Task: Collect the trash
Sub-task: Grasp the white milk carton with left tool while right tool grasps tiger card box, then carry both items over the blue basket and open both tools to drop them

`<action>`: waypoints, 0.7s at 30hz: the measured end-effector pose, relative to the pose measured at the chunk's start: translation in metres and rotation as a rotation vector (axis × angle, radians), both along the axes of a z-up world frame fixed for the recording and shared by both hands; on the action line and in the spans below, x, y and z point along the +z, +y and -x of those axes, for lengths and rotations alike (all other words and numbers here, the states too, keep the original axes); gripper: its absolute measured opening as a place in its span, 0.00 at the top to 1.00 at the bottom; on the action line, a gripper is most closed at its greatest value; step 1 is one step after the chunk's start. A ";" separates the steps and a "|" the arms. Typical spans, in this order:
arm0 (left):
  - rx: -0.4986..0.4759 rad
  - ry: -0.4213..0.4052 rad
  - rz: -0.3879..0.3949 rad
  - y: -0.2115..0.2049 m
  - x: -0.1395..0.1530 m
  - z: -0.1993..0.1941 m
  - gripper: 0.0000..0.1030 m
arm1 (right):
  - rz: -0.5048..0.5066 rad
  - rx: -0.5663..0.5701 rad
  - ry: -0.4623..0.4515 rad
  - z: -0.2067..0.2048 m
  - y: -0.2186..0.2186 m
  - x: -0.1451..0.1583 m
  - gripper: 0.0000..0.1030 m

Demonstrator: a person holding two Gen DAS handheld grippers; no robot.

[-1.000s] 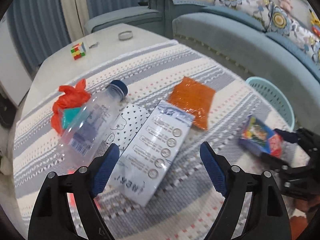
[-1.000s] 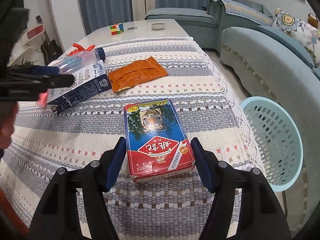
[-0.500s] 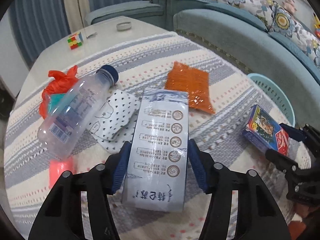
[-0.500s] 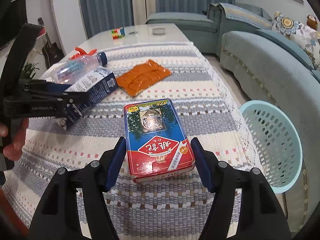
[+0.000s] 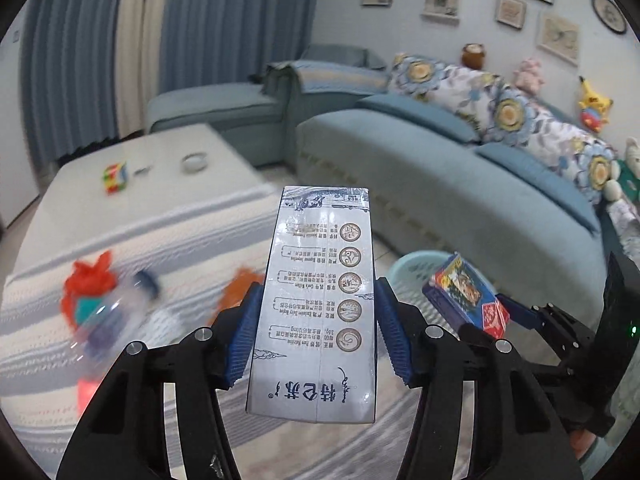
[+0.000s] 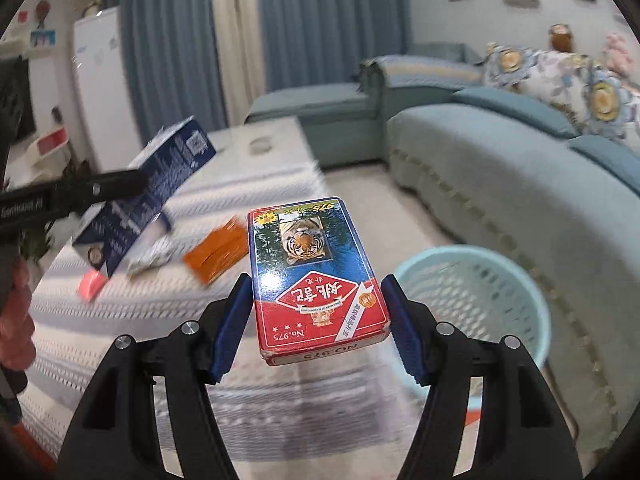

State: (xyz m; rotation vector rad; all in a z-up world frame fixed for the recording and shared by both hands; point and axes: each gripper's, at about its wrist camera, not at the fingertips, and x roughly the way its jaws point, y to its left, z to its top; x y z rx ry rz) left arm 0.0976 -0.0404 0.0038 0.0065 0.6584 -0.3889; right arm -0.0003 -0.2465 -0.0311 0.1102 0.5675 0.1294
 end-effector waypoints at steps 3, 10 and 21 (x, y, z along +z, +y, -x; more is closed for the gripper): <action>-0.035 -0.014 0.022 -0.038 0.008 -0.006 0.48 | -0.015 -0.050 -0.008 -0.002 -0.035 0.009 0.40; -0.115 -0.003 0.030 -0.118 0.004 -0.024 0.48 | -0.021 -0.203 0.050 -0.014 -0.102 -0.008 0.40; -0.191 0.143 -0.034 -0.186 -0.077 -0.051 0.47 | -0.104 -0.322 0.278 -0.034 -0.155 -0.094 0.39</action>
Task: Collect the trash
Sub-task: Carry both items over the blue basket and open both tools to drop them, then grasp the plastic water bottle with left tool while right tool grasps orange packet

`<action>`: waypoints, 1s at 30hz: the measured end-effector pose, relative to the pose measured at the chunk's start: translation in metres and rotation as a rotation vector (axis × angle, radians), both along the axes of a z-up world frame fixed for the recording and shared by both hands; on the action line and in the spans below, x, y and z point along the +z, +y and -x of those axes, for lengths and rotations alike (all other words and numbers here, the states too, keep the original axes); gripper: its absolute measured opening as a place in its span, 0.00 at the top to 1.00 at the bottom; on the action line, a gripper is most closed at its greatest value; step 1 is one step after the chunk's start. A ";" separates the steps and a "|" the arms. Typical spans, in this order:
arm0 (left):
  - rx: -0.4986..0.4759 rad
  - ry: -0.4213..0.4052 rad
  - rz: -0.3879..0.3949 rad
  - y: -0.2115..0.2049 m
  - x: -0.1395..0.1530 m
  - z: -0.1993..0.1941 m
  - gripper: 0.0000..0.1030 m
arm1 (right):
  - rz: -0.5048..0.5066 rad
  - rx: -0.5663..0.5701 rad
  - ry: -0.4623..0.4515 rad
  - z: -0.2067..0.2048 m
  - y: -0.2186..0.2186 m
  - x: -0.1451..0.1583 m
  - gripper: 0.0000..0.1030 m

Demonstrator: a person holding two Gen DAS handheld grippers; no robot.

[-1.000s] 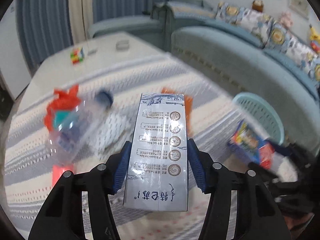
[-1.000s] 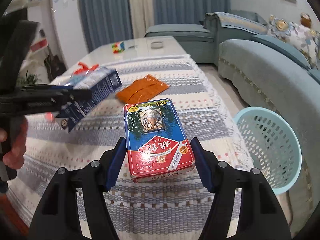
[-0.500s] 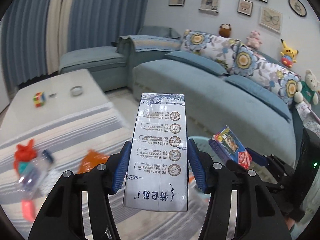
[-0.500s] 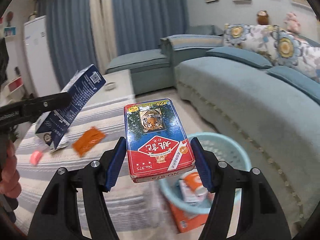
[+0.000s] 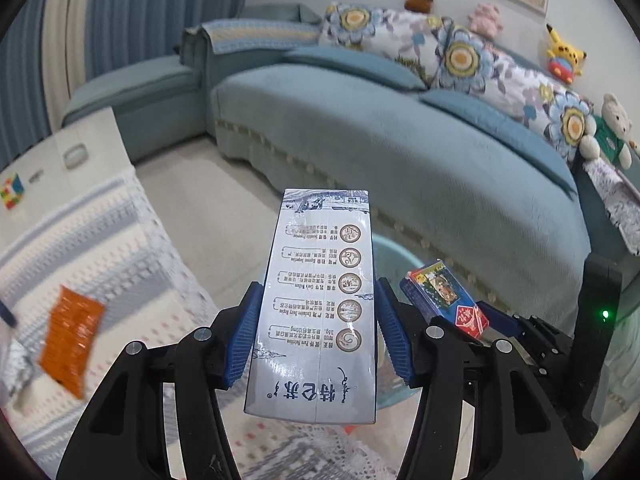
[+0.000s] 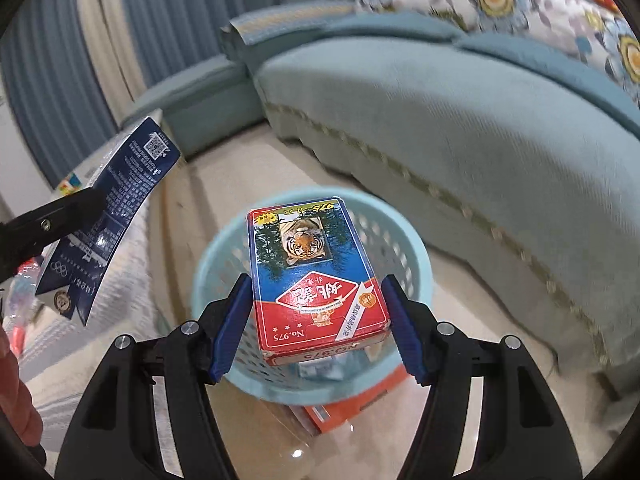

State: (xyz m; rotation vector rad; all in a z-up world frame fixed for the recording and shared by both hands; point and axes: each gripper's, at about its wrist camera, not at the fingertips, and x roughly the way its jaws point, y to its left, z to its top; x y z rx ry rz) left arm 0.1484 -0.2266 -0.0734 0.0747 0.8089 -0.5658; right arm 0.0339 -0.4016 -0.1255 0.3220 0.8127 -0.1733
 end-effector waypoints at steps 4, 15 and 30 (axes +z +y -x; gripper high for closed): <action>0.012 0.023 -0.030 0.002 -0.019 -0.004 0.36 | -0.034 -0.013 0.019 -0.006 -0.001 -0.014 0.37; 0.093 0.020 0.009 0.063 -0.011 -0.005 0.36 | -0.025 0.035 0.004 -0.006 0.022 -0.010 0.37; 0.304 -0.171 -0.020 0.247 0.075 0.021 0.36 | 0.075 0.337 -0.204 -0.019 0.183 0.090 0.37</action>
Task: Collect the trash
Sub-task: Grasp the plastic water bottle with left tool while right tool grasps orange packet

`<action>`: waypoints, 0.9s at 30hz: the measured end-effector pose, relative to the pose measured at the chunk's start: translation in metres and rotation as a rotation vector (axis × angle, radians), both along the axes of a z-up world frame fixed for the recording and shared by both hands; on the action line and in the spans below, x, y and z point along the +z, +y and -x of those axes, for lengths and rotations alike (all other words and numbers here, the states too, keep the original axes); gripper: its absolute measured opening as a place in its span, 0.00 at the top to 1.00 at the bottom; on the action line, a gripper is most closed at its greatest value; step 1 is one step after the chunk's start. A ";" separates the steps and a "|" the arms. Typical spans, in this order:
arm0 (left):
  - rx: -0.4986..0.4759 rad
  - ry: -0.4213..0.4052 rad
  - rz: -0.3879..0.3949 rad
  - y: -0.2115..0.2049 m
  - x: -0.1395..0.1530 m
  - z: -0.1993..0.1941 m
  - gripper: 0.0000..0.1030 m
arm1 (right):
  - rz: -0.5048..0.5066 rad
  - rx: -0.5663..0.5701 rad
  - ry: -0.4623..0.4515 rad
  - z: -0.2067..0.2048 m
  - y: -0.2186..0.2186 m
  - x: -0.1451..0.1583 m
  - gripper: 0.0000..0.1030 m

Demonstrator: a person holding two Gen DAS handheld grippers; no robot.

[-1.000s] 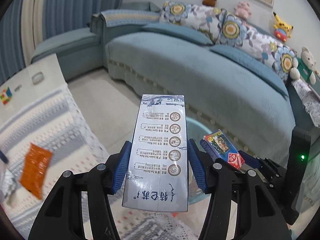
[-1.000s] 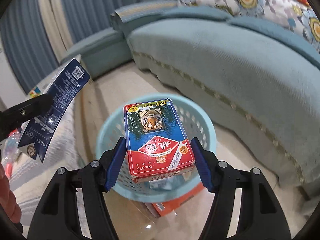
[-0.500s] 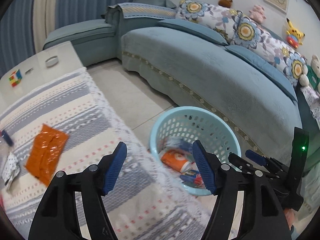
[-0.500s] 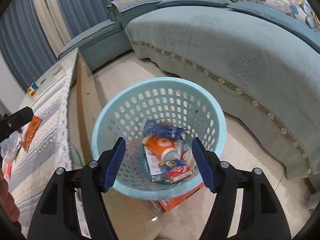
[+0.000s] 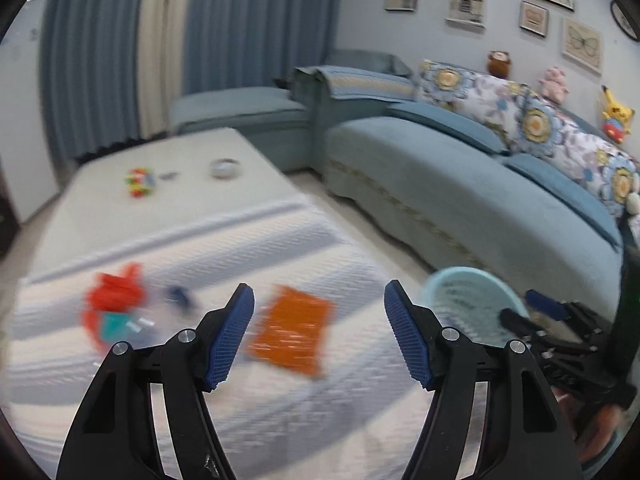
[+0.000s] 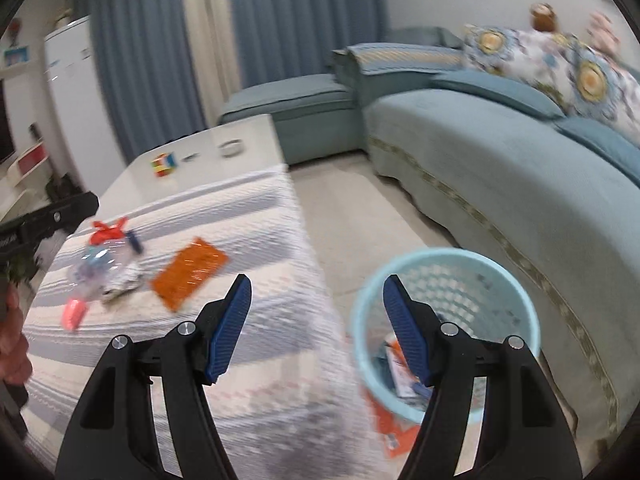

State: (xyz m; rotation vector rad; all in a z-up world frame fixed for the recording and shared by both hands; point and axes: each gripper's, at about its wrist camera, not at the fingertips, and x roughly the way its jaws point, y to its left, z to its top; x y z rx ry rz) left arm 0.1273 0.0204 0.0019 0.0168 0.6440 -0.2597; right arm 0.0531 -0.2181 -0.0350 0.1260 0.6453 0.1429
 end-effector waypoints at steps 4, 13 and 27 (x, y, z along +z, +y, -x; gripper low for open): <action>0.064 0.029 -0.027 0.067 -0.004 -0.013 0.35 | 0.009 0.049 0.001 -0.019 0.048 0.001 0.37; 0.125 0.171 0.022 0.162 -0.066 -0.054 0.32 | 0.057 0.132 0.049 -0.068 0.138 -0.037 0.37; -0.059 0.399 0.093 0.137 -0.112 -0.064 0.41 | 0.086 0.118 0.141 -0.101 0.155 -0.076 0.37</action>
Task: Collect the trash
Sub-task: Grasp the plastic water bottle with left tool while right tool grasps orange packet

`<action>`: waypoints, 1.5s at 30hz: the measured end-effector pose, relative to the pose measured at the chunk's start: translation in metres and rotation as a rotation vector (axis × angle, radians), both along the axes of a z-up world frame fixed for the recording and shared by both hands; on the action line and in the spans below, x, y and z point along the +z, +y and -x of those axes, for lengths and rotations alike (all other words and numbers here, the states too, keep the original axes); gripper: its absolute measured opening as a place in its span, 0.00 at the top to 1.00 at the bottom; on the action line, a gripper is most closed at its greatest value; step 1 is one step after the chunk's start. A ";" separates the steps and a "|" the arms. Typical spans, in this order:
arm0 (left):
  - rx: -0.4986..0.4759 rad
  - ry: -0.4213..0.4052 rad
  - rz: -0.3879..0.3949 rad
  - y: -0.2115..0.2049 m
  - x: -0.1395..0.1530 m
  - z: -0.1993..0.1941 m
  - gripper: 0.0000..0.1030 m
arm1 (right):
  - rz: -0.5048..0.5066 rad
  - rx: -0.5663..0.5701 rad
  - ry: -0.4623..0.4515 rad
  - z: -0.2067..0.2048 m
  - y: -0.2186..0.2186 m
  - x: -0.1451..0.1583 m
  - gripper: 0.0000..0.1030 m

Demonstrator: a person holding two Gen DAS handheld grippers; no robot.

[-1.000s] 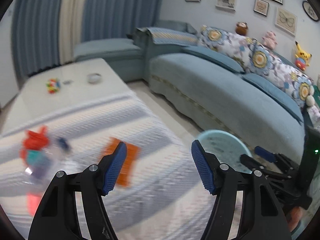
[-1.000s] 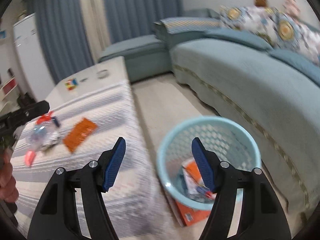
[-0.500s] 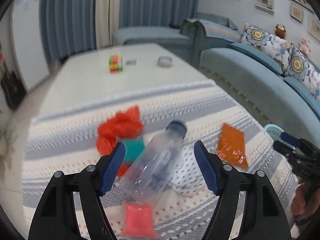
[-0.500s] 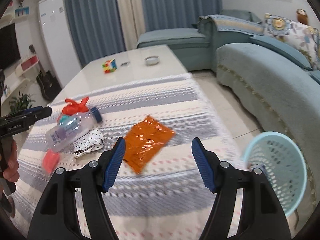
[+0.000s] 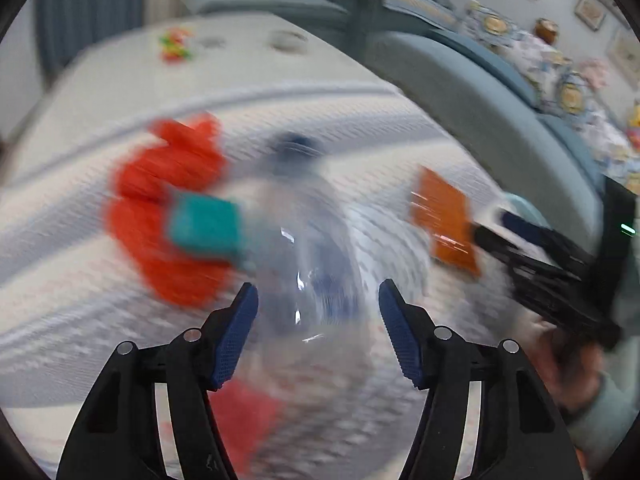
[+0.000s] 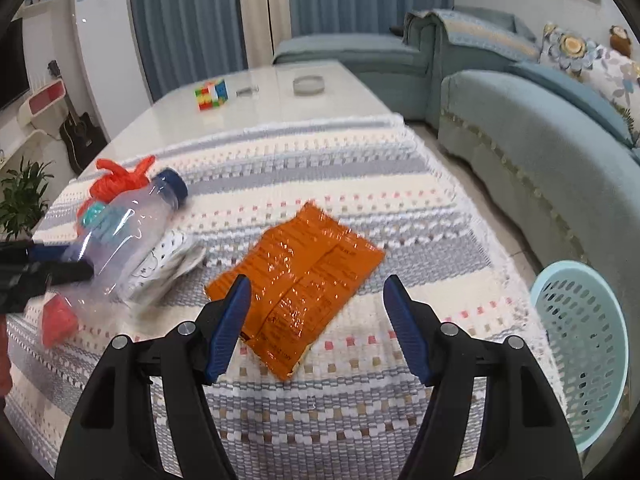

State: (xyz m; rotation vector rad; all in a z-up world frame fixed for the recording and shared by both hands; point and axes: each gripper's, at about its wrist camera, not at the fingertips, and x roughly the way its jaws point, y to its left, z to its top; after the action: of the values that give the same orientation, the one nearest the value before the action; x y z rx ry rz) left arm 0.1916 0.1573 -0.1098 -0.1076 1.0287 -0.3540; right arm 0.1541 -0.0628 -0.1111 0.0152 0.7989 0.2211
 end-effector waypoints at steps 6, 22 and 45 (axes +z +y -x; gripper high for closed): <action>0.096 -0.002 0.044 -0.012 -0.010 -0.008 0.36 | -0.009 -0.004 0.022 -0.005 -0.001 -0.002 0.37; 0.275 -0.012 0.048 -0.001 -0.019 -0.019 0.41 | 0.063 0.050 0.134 -0.022 0.020 -0.018 0.38; 0.095 -0.256 0.194 -0.067 0.081 0.036 0.54 | -0.072 -0.058 -0.194 0.053 -0.062 0.070 0.97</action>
State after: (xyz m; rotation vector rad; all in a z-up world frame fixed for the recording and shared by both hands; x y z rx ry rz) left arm 0.1551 0.0907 -0.0285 -0.2780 0.7322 -0.3702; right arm 0.1013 -0.1250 -0.0413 0.0834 0.5961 0.1930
